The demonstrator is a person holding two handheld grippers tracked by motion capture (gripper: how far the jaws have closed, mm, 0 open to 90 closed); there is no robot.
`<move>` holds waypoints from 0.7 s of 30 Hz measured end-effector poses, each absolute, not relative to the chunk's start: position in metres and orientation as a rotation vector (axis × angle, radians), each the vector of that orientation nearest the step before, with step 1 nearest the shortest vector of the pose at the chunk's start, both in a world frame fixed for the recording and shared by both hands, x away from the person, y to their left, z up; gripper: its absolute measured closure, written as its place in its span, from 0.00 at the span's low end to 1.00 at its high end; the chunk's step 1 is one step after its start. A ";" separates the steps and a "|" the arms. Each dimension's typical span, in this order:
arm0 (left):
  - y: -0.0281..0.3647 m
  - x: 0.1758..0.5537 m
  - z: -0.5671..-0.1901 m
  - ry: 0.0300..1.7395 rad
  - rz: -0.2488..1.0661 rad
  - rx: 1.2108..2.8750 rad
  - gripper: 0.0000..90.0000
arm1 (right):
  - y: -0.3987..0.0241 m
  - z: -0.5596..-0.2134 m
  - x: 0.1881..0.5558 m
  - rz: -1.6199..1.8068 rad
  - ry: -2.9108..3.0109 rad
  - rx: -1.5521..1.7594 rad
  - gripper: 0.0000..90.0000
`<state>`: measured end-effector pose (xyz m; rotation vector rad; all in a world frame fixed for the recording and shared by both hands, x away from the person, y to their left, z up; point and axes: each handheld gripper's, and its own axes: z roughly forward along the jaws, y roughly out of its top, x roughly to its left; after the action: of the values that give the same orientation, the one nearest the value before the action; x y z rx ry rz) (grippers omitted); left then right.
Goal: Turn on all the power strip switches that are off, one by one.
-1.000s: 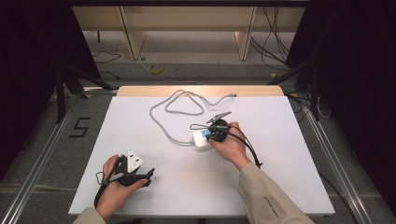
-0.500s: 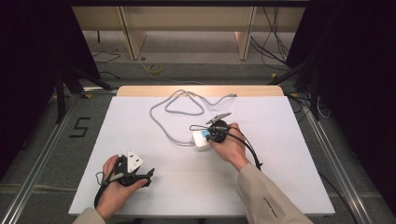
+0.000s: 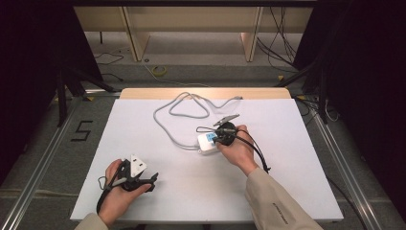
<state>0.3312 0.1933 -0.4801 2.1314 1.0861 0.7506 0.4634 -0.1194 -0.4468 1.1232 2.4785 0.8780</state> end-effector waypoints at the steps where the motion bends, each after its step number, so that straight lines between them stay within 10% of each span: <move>1: 0.193 0.331 -0.480 1.084 0.751 2.131 0.20 | -0.120 -0.447 0.463 0.874 2.480 1.123 1.00; 21: 0.193 0.331 -0.480 1.087 0.755 2.124 0.20 | -0.128 -0.442 0.464 0.865 2.473 1.132 1.00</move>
<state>0.3312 0.1933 -0.4800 2.1238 1.0875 0.7546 0.4641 -0.1281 -0.4416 1.1319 2.4727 0.8651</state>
